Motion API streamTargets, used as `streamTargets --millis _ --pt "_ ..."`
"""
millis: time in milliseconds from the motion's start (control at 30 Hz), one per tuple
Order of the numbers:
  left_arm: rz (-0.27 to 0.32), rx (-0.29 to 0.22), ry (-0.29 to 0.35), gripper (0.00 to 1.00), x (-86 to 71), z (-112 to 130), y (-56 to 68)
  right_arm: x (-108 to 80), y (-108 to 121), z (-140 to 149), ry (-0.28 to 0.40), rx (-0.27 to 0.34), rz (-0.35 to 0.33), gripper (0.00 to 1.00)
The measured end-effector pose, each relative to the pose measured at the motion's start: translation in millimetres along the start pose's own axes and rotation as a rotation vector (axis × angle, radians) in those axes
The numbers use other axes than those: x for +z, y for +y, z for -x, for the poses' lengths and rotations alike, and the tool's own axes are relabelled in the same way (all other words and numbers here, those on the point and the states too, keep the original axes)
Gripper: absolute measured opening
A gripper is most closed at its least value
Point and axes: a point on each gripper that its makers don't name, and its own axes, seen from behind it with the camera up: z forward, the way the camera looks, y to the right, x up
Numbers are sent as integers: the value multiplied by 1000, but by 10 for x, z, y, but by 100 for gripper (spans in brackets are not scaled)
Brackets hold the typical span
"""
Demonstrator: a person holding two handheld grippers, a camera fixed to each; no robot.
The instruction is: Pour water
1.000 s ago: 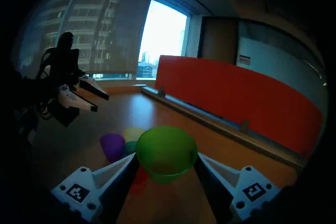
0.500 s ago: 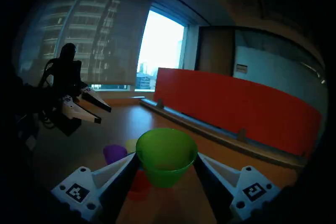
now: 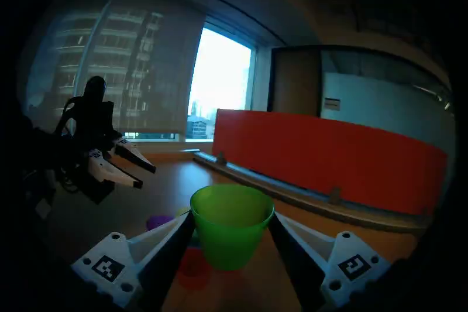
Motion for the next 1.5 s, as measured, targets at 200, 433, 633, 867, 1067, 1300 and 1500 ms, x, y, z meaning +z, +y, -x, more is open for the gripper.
streamTargets --millis 200,433,633,867,1067,1300,1500 --pt "20 2 -18 86 21 34 59 -21 -20 -46 9 -2 -4 91" --pt "35 13 -29 86 68 55 118 -46 -36 -52 15 5 -5 91" --pt "53 19 -42 86 116 90 202 -80 -26 -54 15 1 -2 91" --pt "70 27 -62 86 176 163 306 -98 -24 -55 11 -5 0 91" --pt "92 26 -82 86 213 243 399 -116 -6 -31 8 -7 3 91" --pt "126 22 -94 86 254 307 563 -122 11 5 5 -6 4 91" --pt "149 21 -107 86 292 369 674 -131 24 27 0 -9 6 91"
